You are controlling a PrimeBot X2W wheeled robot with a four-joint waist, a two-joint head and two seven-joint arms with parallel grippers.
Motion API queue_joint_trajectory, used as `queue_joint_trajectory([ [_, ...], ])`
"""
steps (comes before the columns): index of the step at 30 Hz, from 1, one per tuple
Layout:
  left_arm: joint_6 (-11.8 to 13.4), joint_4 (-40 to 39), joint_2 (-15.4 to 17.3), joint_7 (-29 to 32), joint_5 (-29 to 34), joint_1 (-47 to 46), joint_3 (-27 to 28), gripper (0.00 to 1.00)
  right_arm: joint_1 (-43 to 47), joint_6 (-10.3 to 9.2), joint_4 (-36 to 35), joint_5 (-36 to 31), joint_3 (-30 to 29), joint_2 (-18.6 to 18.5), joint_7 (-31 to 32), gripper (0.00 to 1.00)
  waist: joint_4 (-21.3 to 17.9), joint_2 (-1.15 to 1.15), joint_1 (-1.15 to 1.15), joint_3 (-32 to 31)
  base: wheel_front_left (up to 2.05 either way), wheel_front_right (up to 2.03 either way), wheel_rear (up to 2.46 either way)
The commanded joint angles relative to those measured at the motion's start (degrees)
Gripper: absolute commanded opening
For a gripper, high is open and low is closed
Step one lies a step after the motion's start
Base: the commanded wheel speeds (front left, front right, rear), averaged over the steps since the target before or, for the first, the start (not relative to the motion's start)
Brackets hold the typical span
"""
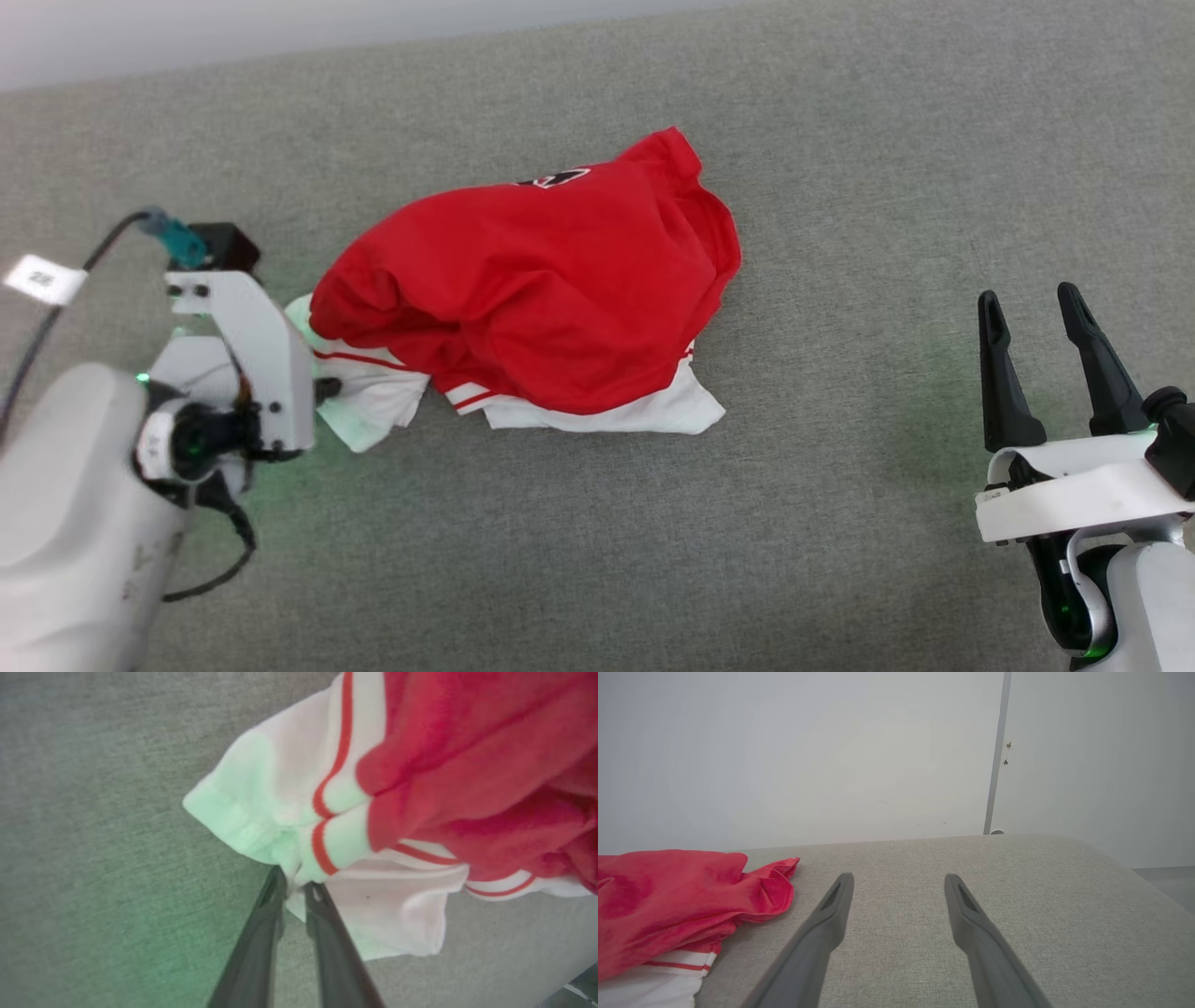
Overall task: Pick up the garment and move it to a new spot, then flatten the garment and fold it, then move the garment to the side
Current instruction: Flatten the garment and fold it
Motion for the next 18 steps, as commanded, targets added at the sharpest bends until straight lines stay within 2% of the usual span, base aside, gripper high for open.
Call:
queue_joint_trajectory([
  [1, -0.6, 1.0, -1.6, 0.1, 0.4, 1.2, -1.4, 0.00, 0.0, 0.02, -0.2, -0.5, -0.2, 0.1, -0.3, 1.00, 0.2, 0.00, 0.00, -0.1, 0.00, 0.00, 0.00],
  [7, -1.1, 1.6, -0.5, -1.1, 1.0, -0.7, -1.0, 0.00, 0.1, 0.02, 0.1, -0.6, -0.4, -0.2, -0.3, 1.00, 1.0, 0.00, 0.00, -1.0, 0.00, 0.00, 0.00],
  [12, -0.2, 0.3, 2.2, -2.1, 1.4, -0.6, 0.6, 0.00, 1.0, 0.02, 0.2, -0.8, -0.8, -0.4, -0.3, 1.00, 2.0, 0.00, 0.00, -2.2, 0.00, 0.00, 0.00],
  [18, 1.7, -2.8, 7.0, -2.4, 1.6, 2.0, 2.9, 0.00, 1.6, 0.02, 0.1, -0.8, -1.1, -0.8, 0.0, 1.00, 3.3, 0.00, 0.00, -4.0, 0.00, 0.00, 0.00],
])
